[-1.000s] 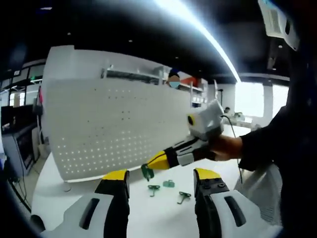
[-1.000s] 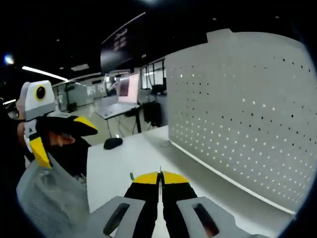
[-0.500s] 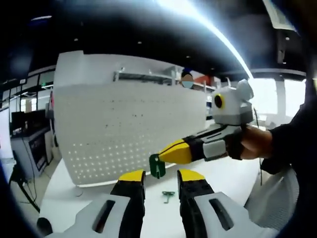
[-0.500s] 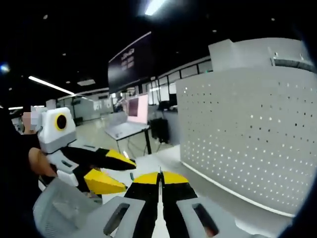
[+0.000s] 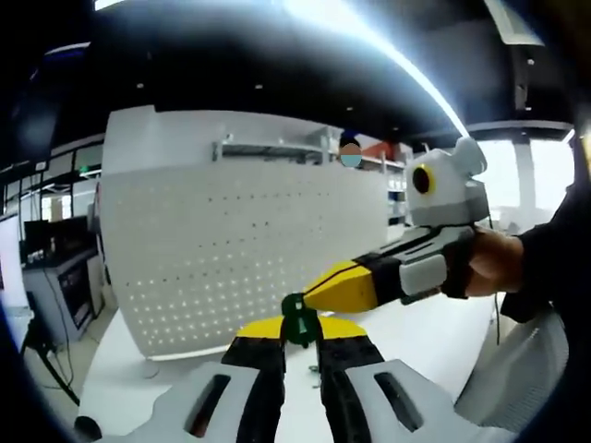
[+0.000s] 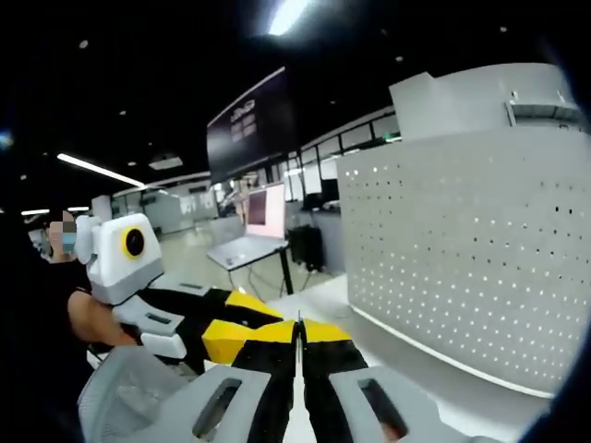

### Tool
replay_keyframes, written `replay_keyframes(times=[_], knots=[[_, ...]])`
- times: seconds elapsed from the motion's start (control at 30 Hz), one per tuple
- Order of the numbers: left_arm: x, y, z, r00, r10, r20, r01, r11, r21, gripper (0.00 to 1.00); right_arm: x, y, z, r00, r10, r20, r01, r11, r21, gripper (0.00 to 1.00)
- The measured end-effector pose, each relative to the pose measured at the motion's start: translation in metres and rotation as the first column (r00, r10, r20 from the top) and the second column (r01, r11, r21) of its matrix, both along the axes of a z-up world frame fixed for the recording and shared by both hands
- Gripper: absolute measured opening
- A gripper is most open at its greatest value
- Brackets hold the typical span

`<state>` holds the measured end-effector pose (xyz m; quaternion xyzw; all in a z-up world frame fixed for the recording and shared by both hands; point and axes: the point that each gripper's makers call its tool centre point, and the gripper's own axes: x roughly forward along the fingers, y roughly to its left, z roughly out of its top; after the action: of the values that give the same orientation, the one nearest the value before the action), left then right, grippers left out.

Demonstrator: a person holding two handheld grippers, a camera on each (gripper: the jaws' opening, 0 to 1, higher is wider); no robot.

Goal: Insert the hook assembly into the mounting plate slot until the hook locks in place.

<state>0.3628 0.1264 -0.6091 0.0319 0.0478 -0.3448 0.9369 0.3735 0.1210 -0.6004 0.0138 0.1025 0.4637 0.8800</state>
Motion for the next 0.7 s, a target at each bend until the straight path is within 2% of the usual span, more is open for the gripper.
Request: replay_keyframes(times=[0.3,0.7], knots=[[-0.0017,-0.0024,0.0000,1.000,-0.004,0.026,0.003,1.000,0.030,0.06,-0.0057,0.0029,0.0041,1.000,0.011,-0.017,-0.010,1.000,0.028,0.00],[-0.0009,-0.0018,0.0006,1.000,0.002,0.029,-0.002,1.000,0.020,0.04,-0.0074,0.0037,0.0063,1.000,0.014,-0.003,-0.014,1.000,0.027,0.00]])
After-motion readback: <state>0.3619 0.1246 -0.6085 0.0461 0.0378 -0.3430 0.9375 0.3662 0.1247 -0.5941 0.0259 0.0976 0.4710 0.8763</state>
